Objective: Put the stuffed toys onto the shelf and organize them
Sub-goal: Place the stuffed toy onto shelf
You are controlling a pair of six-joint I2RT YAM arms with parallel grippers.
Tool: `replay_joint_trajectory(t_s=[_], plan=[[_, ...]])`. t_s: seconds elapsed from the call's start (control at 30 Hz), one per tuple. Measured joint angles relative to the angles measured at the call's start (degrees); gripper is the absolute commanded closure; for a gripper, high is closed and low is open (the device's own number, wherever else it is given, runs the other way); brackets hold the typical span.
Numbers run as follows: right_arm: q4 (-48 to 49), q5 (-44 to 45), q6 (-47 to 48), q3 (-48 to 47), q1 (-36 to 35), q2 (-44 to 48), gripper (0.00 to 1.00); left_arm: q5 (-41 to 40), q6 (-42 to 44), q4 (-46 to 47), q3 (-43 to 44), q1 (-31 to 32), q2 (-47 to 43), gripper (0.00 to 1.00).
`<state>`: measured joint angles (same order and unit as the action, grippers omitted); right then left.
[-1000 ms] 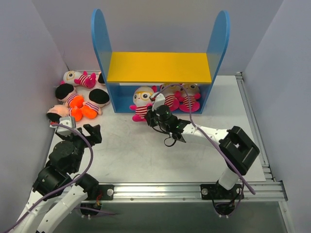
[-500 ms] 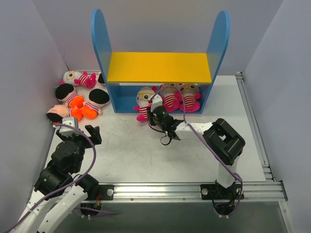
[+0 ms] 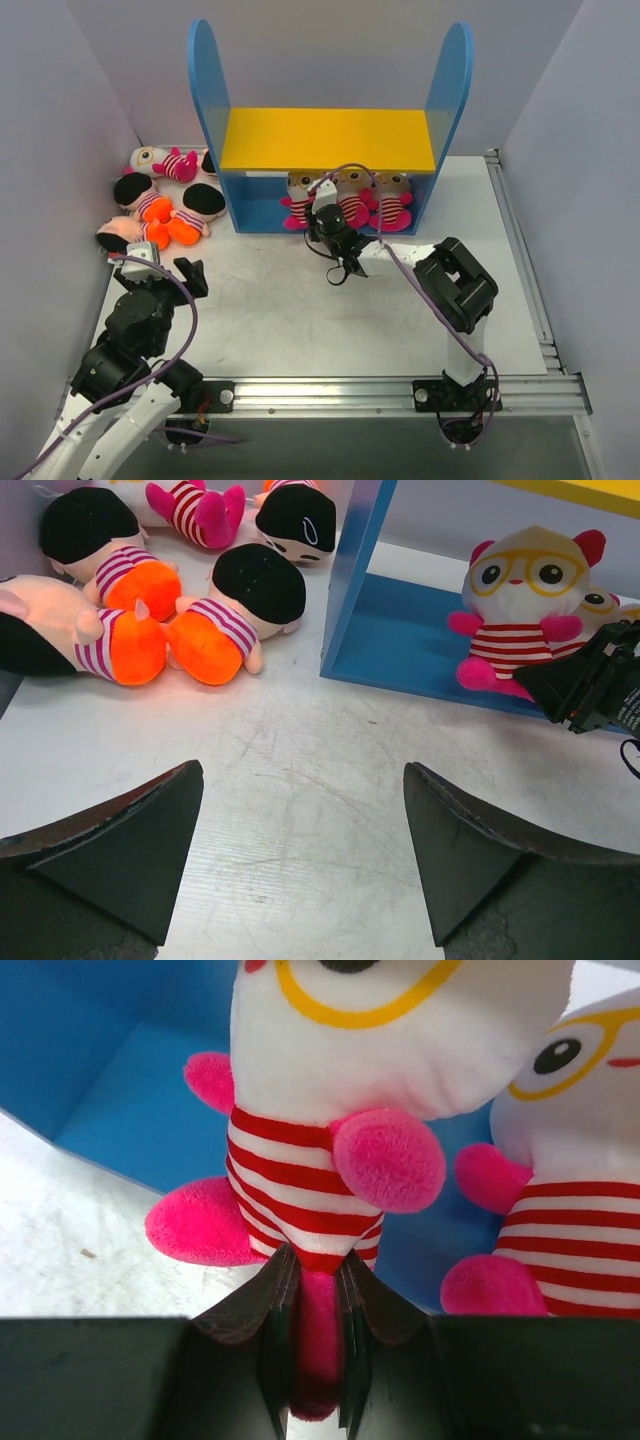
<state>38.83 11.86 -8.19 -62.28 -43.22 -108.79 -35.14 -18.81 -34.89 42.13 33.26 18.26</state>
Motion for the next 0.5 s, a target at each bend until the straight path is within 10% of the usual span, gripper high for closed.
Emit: replay_joint_trajectory(t_s=[0.5], plan=[[-0.24, 1.01, 0.33, -1.68, 1.68, -5.44, 0.82, 0.04, 0.02, 0.00, -0.02, -0.44, 0.00, 0.11]])
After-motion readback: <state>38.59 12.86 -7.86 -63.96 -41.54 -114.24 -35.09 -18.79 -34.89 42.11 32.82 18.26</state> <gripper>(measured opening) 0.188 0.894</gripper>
